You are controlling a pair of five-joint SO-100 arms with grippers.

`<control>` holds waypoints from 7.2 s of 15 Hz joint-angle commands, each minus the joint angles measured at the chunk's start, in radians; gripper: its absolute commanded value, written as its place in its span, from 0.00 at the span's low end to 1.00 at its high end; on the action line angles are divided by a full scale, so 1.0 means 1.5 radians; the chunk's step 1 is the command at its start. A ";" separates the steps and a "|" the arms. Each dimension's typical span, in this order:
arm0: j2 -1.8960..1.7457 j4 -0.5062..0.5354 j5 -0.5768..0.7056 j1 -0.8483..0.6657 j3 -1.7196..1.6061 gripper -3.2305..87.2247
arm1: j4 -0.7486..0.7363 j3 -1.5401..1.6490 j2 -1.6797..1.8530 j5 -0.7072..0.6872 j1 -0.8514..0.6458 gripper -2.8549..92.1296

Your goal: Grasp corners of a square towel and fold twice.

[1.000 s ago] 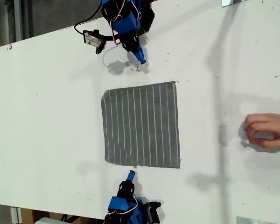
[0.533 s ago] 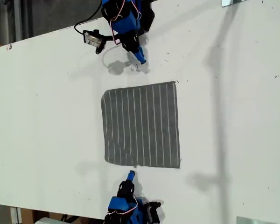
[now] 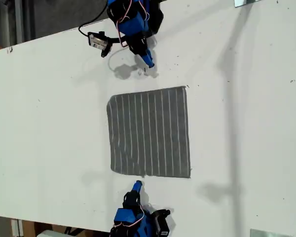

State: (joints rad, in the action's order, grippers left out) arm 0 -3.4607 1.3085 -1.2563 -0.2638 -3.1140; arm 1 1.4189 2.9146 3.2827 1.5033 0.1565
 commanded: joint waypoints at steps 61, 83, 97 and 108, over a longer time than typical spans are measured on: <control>0.652 -0.310 -0.333 0.333 0.275 0.18 | -0.194 -0.810 -1.378 -0.148 0.150 0.03; 1.437 -0.693 -0.476 0.539 0.607 0.03 | -0.194 -0.821 -1.375 -0.138 0.176 0.03; 1.267 -0.033 -0.064 0.392 1.167 0.03 | 0.004 -0.965 -1.079 -0.260 0.040 0.03; 0.774 -0.004 0.067 -0.062 0.696 0.03 | 0.052 -1.065 -1.105 -0.514 -0.389 0.03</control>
State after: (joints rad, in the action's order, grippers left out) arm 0 -2.2749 1.2793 -1.1873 -0.2823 -2.0724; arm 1 1.4926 1.3975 1.6398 0.7685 -0.3712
